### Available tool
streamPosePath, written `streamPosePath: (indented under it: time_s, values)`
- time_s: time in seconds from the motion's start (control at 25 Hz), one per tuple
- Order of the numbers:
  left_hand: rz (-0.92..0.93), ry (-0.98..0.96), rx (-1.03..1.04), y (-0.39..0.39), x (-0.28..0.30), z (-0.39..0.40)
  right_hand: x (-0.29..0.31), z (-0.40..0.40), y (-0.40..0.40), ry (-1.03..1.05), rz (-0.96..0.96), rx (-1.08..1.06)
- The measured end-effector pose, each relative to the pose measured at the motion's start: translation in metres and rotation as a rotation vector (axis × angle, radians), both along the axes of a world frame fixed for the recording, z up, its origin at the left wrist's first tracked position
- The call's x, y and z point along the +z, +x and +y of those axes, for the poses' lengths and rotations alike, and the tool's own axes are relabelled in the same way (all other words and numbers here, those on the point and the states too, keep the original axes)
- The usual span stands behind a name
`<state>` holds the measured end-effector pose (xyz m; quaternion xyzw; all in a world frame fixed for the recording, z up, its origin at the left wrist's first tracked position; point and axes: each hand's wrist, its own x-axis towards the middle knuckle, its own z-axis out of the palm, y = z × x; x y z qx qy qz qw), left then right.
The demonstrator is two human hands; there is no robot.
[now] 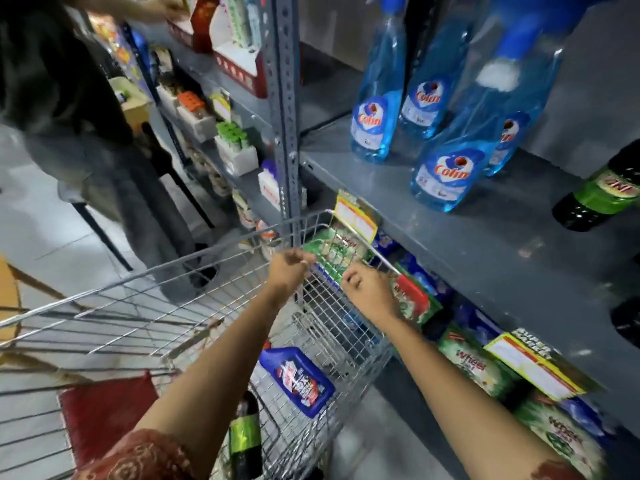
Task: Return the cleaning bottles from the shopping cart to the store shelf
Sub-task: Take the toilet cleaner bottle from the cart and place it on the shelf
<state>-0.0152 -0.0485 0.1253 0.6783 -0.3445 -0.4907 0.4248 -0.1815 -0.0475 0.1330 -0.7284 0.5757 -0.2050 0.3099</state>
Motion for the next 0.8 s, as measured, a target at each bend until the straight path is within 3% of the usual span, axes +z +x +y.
streamPosePath:
  time_s: [0.2,0.28,0.44,0.56,0.64,0.8]
  values:
    - [0.012,0.473,0.095,0.041,-0.117,0.054,-0.102,0.011,0.051,0.613,0.348,0.272]
    - [0.039,0.627,0.148,0.049,-0.157,0.074,-0.146,0.014,0.067,0.76,0.477,0.365]
    - [0.134,0.768,0.267,0.051,-0.217,0.096,-0.215,0.022,0.081,0.873,0.528,0.369]
    - [0.348,0.833,0.298,0.044,-0.244,0.102,-0.247,0.035,0.072,0.948,0.524,0.315]
    - [0.441,0.833,0.33,0.038,-0.259,0.103,-0.259,0.038,0.063,0.963,0.489,0.289]
    - [0.459,0.806,0.405,0.03,-0.265,0.103,-0.264,0.034,0.058,1.001,0.462,0.273]
